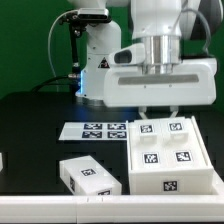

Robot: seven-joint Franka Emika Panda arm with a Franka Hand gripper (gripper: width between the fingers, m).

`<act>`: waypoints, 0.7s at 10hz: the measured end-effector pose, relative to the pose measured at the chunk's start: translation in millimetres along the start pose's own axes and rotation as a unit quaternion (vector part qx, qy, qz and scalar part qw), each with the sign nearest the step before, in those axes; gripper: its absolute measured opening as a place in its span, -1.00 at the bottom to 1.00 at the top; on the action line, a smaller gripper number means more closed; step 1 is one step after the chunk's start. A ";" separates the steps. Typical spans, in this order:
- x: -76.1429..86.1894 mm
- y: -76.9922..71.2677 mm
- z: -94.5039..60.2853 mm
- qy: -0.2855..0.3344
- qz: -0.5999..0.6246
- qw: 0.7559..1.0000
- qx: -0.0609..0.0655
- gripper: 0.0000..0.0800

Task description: Assemble cabinet

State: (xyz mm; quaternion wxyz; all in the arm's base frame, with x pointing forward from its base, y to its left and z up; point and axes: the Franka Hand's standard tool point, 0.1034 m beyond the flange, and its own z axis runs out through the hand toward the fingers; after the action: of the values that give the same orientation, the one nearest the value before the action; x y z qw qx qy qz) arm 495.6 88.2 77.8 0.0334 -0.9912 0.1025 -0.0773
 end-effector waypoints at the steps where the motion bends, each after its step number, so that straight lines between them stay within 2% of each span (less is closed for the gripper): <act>1: 6.0 -10.4 -24.0 -0.011 -0.002 1.000 0.003 -0.45; 2: 14.3 -13.4 -38.9 -0.002 -0.008 1.000 0.005 -0.45; 6: 16.4 -10.6 -39.2 -0.002 -0.005 1.000 0.004 -0.46; 7: 25.0 -13.2 -43.0 -0.013 -0.013 1.000 0.001 -0.46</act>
Offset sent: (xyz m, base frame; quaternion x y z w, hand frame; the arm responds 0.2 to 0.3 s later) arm 0.0000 0.0000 0.0000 0.0000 0.0000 0.0000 1.0000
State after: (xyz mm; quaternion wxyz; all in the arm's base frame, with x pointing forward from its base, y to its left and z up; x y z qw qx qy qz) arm 515.5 93.7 124.9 0.0352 -0.9933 0.0893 -0.0645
